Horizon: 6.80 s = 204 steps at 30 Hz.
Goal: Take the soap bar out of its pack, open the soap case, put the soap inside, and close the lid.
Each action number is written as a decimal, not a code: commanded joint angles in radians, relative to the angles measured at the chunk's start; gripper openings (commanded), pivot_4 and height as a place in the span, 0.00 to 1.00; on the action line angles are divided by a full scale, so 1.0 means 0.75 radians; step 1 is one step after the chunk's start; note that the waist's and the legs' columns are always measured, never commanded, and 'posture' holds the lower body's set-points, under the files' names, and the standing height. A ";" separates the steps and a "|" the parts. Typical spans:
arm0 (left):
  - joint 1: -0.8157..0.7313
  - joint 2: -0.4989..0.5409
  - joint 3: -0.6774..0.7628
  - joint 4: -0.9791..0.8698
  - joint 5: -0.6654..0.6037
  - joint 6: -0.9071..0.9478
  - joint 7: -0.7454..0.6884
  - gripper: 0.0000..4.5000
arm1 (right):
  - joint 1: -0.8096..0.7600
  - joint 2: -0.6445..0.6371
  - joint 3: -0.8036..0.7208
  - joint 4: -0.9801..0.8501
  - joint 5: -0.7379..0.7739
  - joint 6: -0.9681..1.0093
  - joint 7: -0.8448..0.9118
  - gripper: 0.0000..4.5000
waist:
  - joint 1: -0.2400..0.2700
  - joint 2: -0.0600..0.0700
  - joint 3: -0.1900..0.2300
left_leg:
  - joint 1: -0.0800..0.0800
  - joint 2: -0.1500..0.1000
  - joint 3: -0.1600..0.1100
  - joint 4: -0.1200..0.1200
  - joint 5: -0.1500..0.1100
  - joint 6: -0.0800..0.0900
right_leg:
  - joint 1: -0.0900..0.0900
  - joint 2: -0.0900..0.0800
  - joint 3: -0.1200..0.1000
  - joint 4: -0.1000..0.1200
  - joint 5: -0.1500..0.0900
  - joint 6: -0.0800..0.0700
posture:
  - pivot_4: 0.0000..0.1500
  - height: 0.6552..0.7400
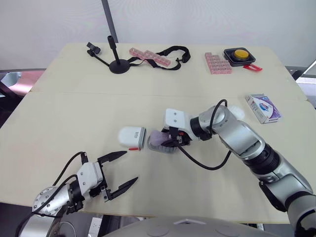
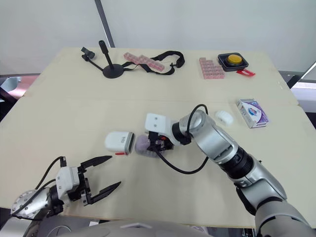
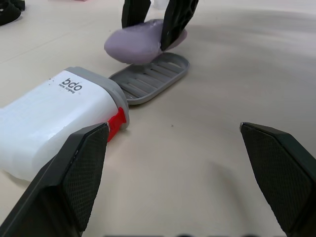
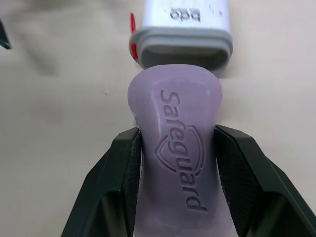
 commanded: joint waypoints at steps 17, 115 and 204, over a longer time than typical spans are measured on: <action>-0.027 0.010 -0.005 -0.050 -0.031 0.052 -0.008 1.00 | -0.021 0.022 0.054 -0.029 0.109 0.067 -0.131 0.40 | 0.001 0.000 0.000 | 0.000 0.000 0.000 -0.001 0.001 -0.001 | 0.000 0.000 0.000 0.005 0.000 0.000 | 1.00 1.00; -1.277 0.294 -0.335 0.854 0.217 0.150 -0.773 1.00 | 0.807 -0.209 -0.704 0.500 0.539 -1.493 0.501 0.99 | 0.033 -0.009 -0.007 | -0.001 -0.003 -0.002 -0.004 0.003 0.002 | 0.002 -0.001 -0.004 0.003 0.000 -0.001 | 1.00 1.00; -1.241 0.173 -0.364 0.867 0.276 0.048 -0.673 0.77 | 0.396 -0.065 -0.128 0.206 0.080 -0.590 -0.164 0.57 | 0.036 -0.010 -0.007 | 0.000 -0.003 -0.002 -0.004 0.004 0.000 | -0.001 -0.002 -0.003 0.009 0.000 -0.001 | 1.00 1.00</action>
